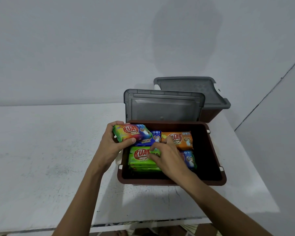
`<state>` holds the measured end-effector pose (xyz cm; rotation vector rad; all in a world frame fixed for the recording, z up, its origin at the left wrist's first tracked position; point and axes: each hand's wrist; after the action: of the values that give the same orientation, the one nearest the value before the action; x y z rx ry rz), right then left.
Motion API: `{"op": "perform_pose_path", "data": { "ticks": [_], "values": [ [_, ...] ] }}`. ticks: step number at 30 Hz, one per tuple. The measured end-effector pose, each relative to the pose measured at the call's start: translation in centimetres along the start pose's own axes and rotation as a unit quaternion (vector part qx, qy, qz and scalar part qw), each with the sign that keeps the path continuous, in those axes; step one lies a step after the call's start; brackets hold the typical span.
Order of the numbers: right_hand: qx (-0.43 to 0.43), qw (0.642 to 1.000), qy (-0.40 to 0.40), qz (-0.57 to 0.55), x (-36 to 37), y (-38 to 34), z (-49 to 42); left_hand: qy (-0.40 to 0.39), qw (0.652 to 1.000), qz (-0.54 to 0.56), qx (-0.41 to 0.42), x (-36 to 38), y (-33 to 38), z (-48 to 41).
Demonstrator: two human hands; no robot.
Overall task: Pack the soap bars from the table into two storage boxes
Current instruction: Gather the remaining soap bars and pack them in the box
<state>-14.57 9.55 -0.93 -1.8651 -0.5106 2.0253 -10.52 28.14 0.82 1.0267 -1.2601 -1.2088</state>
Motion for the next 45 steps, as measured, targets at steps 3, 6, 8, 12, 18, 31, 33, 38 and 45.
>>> {"op": "perform_pose_path", "data": {
  "ticks": [3,6,8,12,18,31,33,38,45],
  "values": [
    [-0.003,1.0,-0.012,-0.001,-0.5,0.3,-0.3,-0.003,1.0,-0.004,-0.002,0.0,0.2,0.0],
    [-0.019,1.0,-0.005,-0.022,-2.0,0.8,-0.7,-0.012,1.0,-0.004,-0.001,0.1,0.5,0.2],
    [-0.003,0.997,0.037,-0.066,-3.3,1.0,-1.0,-0.036,0.999,-0.006,-0.004,0.1,0.7,0.4],
    [0.029,0.934,-0.008,-0.355,-4.8,1.1,-1.7,-0.105,0.994,0.0,-0.013,0.5,1.0,0.8],
    [0.107,0.784,-0.113,-0.601,-5.5,1.0,-1.8,-0.141,0.99,-0.015,-0.003,1.3,1.0,0.3],
    [0.129,0.914,-0.021,-0.383,-10.0,7.2,0.7,-0.095,0.915,-0.343,0.192,1.0,-1.4,-1.1],
    [0.13,0.925,-0.031,-0.355,-10.4,8.0,1.4,-0.088,0.915,-0.342,0.193,0.8,-1.7,-1.0],
    [0.129,0.943,-0.069,-0.299,-9.1,8.3,2.4,-0.076,0.916,-0.349,0.184,0.6,-2.0,-1.2],
    [0.119,0.989,-0.058,-0.061,-5.9,7.9,2.6,-0.081,0.91,-0.361,0.187,0.5,-2.3,-1.1]
  ]
}}
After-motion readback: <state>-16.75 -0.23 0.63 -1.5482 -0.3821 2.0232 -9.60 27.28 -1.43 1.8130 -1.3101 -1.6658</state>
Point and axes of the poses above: each hand's wrist, its own z-axis away from the middle knuckle, its own x-axis out of the palm, y = z × x, and after that the axes turned 8 degrees about z, right-handed
